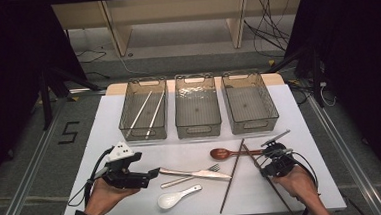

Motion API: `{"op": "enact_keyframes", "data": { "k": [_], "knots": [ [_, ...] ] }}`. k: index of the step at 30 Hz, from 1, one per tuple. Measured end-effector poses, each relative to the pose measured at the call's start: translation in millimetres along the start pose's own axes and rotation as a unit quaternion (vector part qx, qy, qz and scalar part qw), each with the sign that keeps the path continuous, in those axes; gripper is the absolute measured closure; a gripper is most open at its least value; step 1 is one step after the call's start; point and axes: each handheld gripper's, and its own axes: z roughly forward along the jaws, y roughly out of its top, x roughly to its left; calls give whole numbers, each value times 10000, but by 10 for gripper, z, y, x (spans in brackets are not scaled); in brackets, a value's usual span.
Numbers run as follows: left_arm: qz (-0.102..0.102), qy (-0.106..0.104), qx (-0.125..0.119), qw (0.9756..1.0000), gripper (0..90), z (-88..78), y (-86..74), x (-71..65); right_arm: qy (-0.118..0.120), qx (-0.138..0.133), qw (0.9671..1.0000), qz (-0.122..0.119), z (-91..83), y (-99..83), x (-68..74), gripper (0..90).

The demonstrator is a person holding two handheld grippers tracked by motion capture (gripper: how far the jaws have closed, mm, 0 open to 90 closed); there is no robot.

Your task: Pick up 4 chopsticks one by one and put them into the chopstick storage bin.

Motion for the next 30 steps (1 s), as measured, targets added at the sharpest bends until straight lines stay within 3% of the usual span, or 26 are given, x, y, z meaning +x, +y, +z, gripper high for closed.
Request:
{"op": "enact_keyframes", "data": {
  "k": [14,21,30],
  "knots": [
    [-48,20,-1,10000,169,2,-6,19,5,-362,9992,-166,-180,30,36,853],
    [-28,-19,84,10000,169,21,-7,32,86,-548,9960,-703,-264,107,218,853],
    [-42,-139,164,9998,169,46,19,56,240,-542,9883,-1404,-301,171,485,853]
  ]
}}
